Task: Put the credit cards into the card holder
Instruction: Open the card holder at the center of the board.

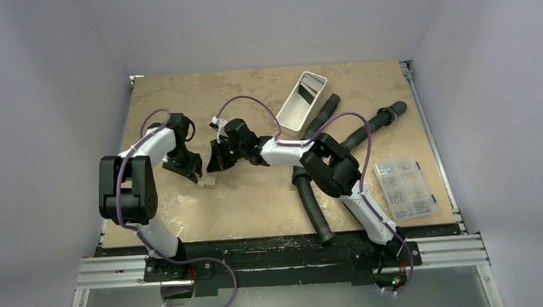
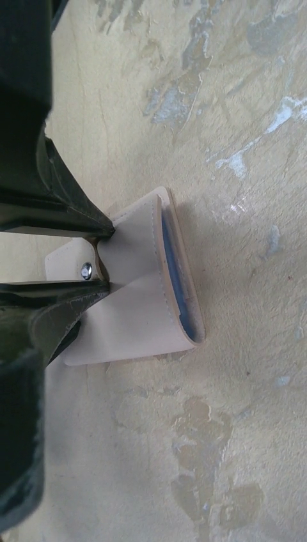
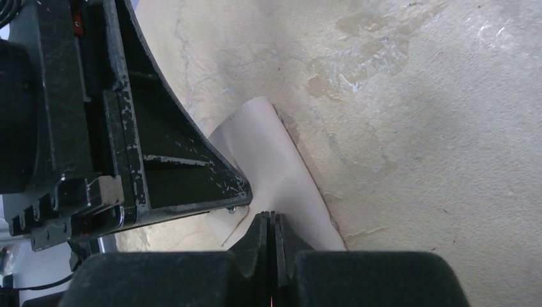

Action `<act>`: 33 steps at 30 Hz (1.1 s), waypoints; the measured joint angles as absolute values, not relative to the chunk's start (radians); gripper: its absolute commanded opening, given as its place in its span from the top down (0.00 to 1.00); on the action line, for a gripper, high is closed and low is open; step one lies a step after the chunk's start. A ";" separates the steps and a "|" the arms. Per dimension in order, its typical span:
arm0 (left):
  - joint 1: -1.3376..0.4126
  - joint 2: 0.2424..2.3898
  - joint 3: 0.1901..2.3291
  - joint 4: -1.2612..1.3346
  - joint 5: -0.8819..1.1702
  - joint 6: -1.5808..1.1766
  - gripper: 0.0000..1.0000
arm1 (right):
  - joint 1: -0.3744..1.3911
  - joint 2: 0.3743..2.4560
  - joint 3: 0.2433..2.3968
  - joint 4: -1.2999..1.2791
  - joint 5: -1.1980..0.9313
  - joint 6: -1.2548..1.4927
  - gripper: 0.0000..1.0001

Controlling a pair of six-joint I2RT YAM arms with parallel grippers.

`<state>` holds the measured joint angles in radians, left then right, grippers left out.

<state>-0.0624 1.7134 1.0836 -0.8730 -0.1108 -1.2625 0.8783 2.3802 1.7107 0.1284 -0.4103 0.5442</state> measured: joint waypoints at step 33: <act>-0.093 0.972 0.632 -0.748 -0.097 -1.023 0.55 | 0.889 2.386 1.752 0.065 -0.388 0.524 0.93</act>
<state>-0.0925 0.9722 0.6319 -0.7483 -0.0971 -1.0233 0.8886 2.3856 1.7515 0.0650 -0.3878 0.5243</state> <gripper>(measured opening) 0.497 0.027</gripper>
